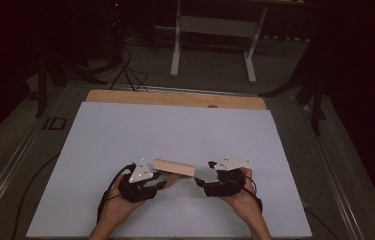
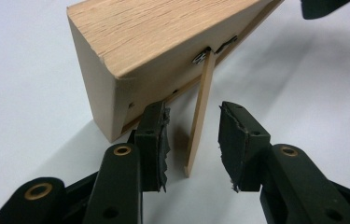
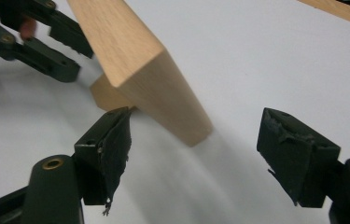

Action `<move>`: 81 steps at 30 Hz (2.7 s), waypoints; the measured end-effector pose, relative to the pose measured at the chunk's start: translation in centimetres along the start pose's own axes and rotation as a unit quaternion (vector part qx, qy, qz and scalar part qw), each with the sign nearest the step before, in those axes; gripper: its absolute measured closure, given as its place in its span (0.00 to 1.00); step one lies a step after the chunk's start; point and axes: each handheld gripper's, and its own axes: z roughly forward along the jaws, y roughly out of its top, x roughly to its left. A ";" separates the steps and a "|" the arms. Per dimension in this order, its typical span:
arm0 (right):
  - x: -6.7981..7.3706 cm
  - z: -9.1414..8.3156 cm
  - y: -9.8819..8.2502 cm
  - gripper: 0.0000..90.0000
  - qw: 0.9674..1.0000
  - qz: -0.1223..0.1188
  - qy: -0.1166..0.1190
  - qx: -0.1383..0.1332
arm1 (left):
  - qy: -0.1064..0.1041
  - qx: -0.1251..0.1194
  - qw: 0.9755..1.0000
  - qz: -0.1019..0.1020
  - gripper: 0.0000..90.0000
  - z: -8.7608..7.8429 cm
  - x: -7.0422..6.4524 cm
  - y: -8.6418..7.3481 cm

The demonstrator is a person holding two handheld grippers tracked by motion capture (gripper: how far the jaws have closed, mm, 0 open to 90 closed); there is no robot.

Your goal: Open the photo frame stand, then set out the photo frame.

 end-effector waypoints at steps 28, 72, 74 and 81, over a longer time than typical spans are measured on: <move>-1.9 0.0 0.0 0.73 0.995 0.048 -0.072 -0.042 | 0.024 -0.019 1.000 -0.006 0.74 -1.2 0.6 -0.2; -0.9 4.5 0.7 1.00 0.997 0.061 -0.013 -0.046 | 0.039 -0.015 0.999 0.000 1.00 0.4 0.5 0.8; -0.8 4.6 0.6 1.00 0.997 0.059 -0.013 -0.046 | 0.039 -0.015 0.999 0.002 1.00 0.5 0.4 0.9; -0.8 4.5 0.6 1.00 0.998 0.054 -0.009 -0.044 | 0.038 -0.013 0.999 0.001 1.00 0.8 0.5 1.0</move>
